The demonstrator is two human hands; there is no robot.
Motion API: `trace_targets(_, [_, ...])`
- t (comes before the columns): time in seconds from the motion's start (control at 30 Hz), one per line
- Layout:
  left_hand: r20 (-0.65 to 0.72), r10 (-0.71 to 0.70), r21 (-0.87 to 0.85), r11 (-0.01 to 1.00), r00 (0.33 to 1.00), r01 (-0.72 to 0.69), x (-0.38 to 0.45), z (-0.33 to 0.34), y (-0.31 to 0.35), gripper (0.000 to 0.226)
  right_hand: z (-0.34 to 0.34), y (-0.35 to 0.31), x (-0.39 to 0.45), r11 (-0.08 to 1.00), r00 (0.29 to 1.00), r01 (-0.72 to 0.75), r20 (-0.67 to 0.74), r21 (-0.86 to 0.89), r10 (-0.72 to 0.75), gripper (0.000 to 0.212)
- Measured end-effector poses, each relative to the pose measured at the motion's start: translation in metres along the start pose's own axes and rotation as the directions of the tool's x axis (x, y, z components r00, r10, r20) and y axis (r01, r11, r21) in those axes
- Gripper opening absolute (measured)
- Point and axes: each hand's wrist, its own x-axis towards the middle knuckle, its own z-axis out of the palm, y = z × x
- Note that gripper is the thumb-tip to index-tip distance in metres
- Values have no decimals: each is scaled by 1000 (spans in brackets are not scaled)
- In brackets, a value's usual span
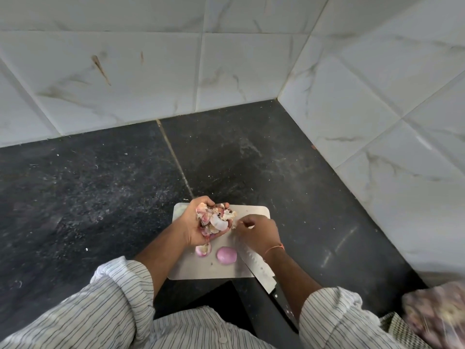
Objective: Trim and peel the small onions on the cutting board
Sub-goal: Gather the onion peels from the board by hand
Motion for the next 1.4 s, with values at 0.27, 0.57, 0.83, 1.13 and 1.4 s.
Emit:
trace_targets(0.27, [-33, -29, 63, 998, 999, 31, 9, 11, -17, 37, -38, -32, -15, 888, 916, 386, -217, 248, -338, 14])
trace_targets(0.57, [-12, 9, 100, 995, 1000, -7, 3, 26, -17, 43, -53, -38, -12, 859, 859, 511, -17, -35, -512, 32])
trace_targets(0.83, [91, 88, 15, 996, 992, -90, 3, 26, -10, 31, -55, -9, 0, 895, 959, 280, -136, 348, -248, 23])
trace_targets(1.13, [43, 86, -70, 994, 995, -83, -3, 7, 8, 30, -18, 29, 12, 998, 998, 27, 61, 57, -30, 30])
trace_targets(1.4, [-29, 54, -81, 995, 998, -56, -11, -18, 18, 34, 15, 10, 27, 934, 973, 225, 119, -279, -199, 29])
